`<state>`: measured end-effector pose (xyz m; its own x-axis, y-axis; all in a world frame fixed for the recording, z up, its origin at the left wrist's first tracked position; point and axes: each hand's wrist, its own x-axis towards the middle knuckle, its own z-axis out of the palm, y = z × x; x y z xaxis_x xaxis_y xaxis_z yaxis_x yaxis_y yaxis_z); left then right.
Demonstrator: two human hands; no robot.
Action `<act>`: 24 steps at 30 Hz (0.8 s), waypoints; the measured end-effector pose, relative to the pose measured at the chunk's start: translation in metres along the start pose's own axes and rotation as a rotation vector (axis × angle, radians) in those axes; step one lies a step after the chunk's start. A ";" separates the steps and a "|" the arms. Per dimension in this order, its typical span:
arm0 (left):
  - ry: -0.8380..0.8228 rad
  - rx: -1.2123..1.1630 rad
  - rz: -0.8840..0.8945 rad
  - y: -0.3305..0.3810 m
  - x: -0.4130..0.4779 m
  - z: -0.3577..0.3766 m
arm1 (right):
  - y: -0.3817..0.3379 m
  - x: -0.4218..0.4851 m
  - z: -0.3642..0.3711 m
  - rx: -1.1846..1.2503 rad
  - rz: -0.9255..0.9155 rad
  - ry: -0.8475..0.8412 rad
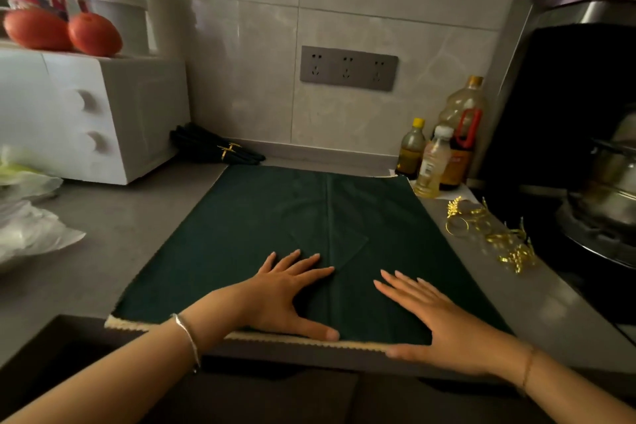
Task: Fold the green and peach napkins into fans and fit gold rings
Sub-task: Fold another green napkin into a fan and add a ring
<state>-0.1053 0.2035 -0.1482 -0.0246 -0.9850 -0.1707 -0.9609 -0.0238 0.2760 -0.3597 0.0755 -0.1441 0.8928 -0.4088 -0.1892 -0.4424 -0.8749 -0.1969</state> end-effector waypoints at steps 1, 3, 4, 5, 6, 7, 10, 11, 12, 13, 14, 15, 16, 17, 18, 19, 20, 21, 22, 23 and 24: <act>-0.002 0.009 0.003 0.004 -0.003 0.002 | -0.001 -0.005 0.002 -0.029 0.002 0.007; -0.002 0.017 0.012 0.007 -0.008 0.002 | -0.003 -0.009 0.003 -0.050 0.015 0.021; -0.006 0.021 0.018 0.008 -0.010 0.003 | -0.004 -0.012 0.004 -0.053 0.019 0.027; -0.010 0.027 0.023 0.009 -0.013 0.004 | -0.005 -0.013 0.004 -0.052 0.022 0.034; -0.010 0.034 0.028 0.010 -0.015 0.004 | -0.006 -0.015 0.004 -0.043 0.024 0.046; -0.008 0.039 0.034 0.012 -0.018 0.005 | -0.008 -0.017 0.003 -0.021 0.027 0.059; 0.030 -0.016 0.045 0.013 -0.024 0.001 | -0.007 -0.018 -0.001 0.068 0.037 0.098; 0.054 -0.052 0.042 0.012 -0.026 -0.003 | -0.006 -0.018 -0.003 0.085 0.042 0.110; 0.071 -0.082 0.031 0.012 -0.028 -0.007 | -0.005 -0.018 -0.006 0.082 0.039 0.118; 0.080 -0.095 0.020 0.012 -0.032 -0.011 | -0.005 -0.017 -0.009 0.061 0.033 0.116; 0.075 -0.089 0.006 0.012 -0.035 -0.015 | -0.005 -0.017 -0.013 0.029 0.029 0.103; 0.060 -0.064 -0.009 0.010 -0.039 -0.018 | -0.005 -0.017 -0.016 -0.004 0.025 0.082; 0.040 -0.027 -0.021 0.009 -0.043 -0.022 | -0.004 -0.016 -0.018 -0.022 0.026 0.060; 0.023 0.013 -0.026 0.007 -0.047 -0.027 | -0.003 -0.017 -0.022 -0.018 0.038 0.046; 0.017 0.040 -0.026 0.005 -0.051 -0.033 | -0.003 -0.017 -0.026 0.009 0.053 0.047; 0.015 0.050 -0.034 0.002 -0.055 -0.040 | -0.002 -0.016 -0.032 0.056 0.066 0.056; 0.016 0.043 -0.049 -0.001 -0.057 -0.047 | 0.000 -0.016 -0.037 0.112 0.071 0.066; 0.017 0.027 -0.064 -0.004 -0.059 -0.054 | 0.000 -0.016 -0.044 0.159 0.077 0.060; 0.019 0.008 -0.072 -0.009 -0.062 -0.061 | 0.001 -0.016 -0.051 0.186 0.083 0.029; 0.014 -0.017 -0.072 -0.012 -0.063 -0.067 | 0.001 -0.017 -0.058 0.203 0.092 -0.012; 0.005 -0.051 -0.069 -0.015 -0.065 -0.073 | 0.002 -0.019 -0.064 0.220 0.105 -0.050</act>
<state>-0.0694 0.2554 -0.0723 0.0429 -0.9815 -0.1865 -0.9448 -0.1005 0.3117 -0.3721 0.0652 -0.0796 0.8381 -0.4761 -0.2664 -0.5452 -0.7484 -0.3776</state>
